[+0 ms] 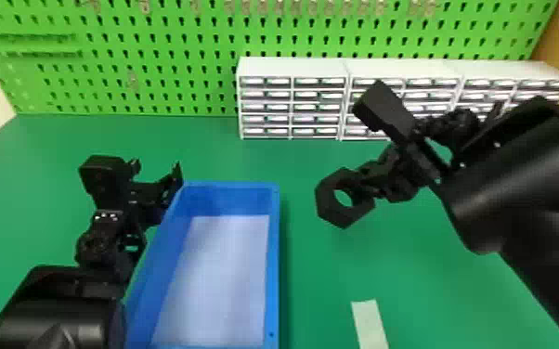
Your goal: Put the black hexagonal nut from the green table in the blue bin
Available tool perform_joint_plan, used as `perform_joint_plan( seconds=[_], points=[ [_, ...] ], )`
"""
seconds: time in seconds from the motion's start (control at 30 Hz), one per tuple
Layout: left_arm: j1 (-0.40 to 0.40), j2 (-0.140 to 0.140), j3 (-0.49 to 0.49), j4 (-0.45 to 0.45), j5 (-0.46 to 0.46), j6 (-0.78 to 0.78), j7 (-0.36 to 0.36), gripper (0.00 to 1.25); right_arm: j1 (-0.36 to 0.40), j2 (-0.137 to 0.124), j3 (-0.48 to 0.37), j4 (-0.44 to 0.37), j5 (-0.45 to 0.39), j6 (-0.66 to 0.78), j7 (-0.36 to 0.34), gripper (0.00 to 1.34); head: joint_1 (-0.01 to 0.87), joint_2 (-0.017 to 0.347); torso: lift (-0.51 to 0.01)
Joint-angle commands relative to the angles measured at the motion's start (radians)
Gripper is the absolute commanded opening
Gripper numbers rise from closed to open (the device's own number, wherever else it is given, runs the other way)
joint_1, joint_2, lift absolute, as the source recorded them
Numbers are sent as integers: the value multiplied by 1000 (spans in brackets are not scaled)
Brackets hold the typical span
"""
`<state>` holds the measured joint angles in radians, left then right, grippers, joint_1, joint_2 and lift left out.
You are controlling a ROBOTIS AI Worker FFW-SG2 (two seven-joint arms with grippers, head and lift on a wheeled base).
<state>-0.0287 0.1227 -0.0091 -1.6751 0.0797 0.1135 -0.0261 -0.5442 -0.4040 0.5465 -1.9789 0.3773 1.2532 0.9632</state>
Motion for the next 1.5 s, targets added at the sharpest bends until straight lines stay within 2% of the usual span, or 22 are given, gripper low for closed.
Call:
perform_joint_plan(
  seconds=[0.0,0.27,0.43,0.93,1.13,1.47],
  points=[
    [0,0,0,0,0,0,0,762,-19,31,10,0,-1,-11,0,333,686,51,-96],
    [-2,0,0,2,0,0,0,762,-49,73,39,6,-23,-38,-17,333,686,51,-96],
    [-5,0,0,0,2,0,0,762,-68,100,66,23,-106,-63,-78,333,686,51,-96],
    [-4,0,4,0,0,0,0,762,-123,149,178,129,-370,-156,-218,333,686,51,-96],
    [-4,0,4,0,0,0,0,762,-129,154,208,173,-428,-190,-245,333,686,51,-96],
    [-5,-2,1,2,0,0,0,762,-137,159,283,250,-543,-282,-342,333,686,51,-96]
  ],
)
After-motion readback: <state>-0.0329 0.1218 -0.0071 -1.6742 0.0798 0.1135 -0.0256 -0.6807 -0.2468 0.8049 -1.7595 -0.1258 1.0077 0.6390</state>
